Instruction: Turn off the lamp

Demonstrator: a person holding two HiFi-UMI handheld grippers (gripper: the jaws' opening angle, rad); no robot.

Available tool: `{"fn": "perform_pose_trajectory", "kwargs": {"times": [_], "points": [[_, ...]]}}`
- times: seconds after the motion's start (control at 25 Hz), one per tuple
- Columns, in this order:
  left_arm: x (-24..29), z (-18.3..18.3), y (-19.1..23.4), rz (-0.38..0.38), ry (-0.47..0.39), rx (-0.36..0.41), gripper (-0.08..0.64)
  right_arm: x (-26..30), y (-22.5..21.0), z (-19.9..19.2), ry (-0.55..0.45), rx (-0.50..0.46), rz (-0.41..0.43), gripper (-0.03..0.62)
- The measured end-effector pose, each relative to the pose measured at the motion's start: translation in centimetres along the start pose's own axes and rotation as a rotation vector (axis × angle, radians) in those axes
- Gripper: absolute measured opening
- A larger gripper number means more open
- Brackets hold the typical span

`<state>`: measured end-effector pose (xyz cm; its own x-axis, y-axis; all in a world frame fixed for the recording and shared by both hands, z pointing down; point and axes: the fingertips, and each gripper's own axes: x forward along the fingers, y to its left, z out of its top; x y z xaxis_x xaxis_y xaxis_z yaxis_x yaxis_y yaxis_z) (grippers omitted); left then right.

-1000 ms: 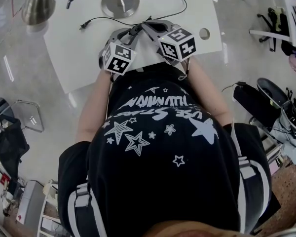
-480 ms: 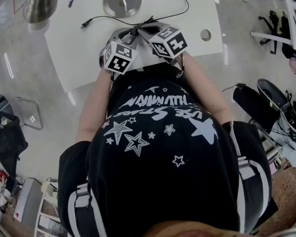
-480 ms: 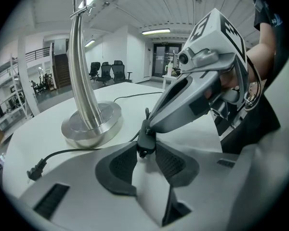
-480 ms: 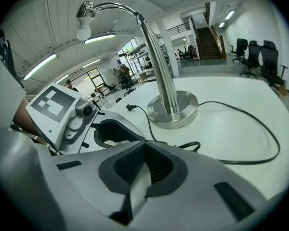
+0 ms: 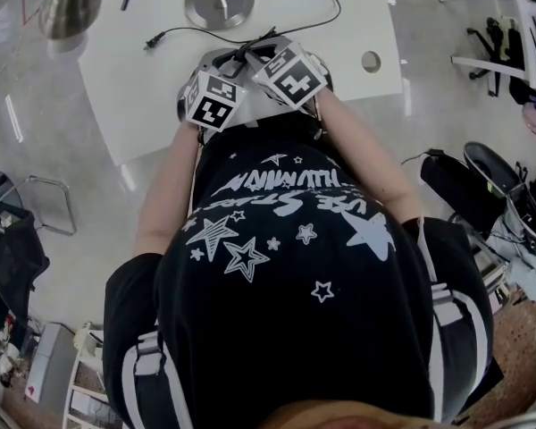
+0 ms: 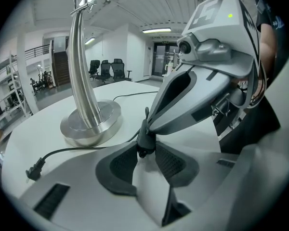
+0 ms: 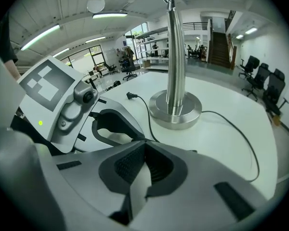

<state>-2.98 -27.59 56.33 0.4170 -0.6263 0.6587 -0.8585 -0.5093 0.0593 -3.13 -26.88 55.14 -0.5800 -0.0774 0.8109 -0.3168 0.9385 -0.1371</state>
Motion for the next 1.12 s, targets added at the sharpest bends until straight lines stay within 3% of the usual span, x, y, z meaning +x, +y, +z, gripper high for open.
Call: {"fn": "perform_pose_trajectory", "kwargs": {"times": [0.2,0.36,0.72,1.12], "points": [[0.1,-0.2,0.0,0.003,0.001,0.003,0.13,0.6,1.0,0.0,0.008,-0.029,0.009,0.005],[0.1,-0.1,0.0,-0.005,-0.006,-0.008,0.13,0.7,0.6,-0.1,-0.033,0.063,0.036,0.005],[-0.1,-0.2,0.1,-0.006,-0.025,-0.025,0.132,0.4,0.5,-0.3,-0.058,0.132,0.058,0.005],[-1.1,-1.4,1.0,-0.042,-0.022,-0.061,0.133,-1.3,-0.6,-1.8,-0.099,0.259,-0.005,0.005]]}}
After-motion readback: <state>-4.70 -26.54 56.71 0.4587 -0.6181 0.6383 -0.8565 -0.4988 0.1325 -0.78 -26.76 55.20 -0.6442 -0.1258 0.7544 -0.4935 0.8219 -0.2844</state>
